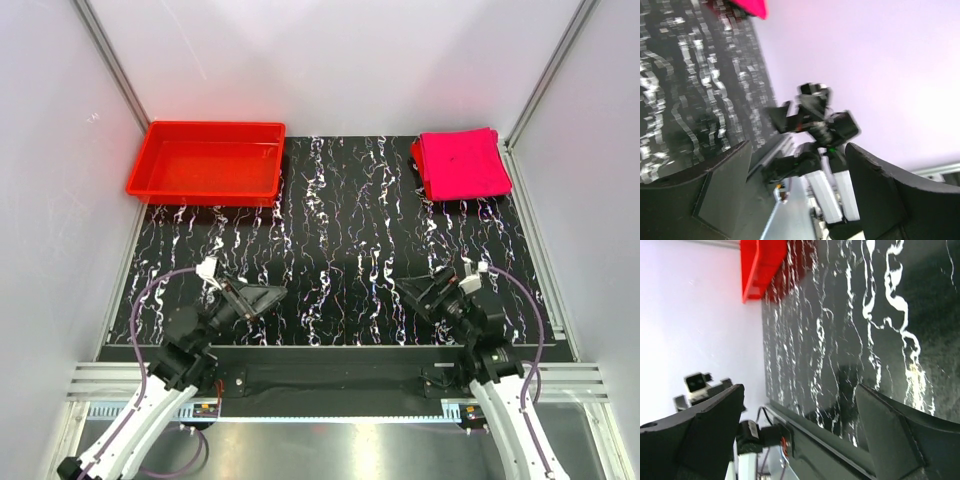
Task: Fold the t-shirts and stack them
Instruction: Neatly place the folded tshirt to the corner
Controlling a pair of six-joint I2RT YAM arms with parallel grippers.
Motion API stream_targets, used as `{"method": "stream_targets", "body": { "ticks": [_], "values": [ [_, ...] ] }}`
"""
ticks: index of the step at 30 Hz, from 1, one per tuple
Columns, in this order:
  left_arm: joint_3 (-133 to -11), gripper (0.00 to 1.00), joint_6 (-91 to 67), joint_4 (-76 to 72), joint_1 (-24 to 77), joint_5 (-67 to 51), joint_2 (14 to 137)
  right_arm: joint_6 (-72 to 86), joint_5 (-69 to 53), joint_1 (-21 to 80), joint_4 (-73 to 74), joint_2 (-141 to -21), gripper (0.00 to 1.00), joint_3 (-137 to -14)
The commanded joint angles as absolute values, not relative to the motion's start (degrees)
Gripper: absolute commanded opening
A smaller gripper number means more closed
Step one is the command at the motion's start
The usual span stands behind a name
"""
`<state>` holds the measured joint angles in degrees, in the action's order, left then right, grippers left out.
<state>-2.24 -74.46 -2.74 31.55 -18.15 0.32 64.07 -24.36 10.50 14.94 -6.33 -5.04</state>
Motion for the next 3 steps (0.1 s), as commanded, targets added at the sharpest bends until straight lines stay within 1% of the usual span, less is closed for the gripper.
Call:
{"method": "stream_targets", "body": {
  "ticks": [1, 3],
  "values": [
    [8.9, 0.81, -77.9, -12.2, 31.6, -20.8, -5.2, 60.3, -30.7, 10.9, 28.5, -8.7, 1.00, -1.5],
    [9.0, 0.82, -80.4, -16.2, 31.6, -22.0, -6.9, 60.5, -34.3, 10.9, 26.6, -8.2, 1.00, -2.6]
  ]
}}
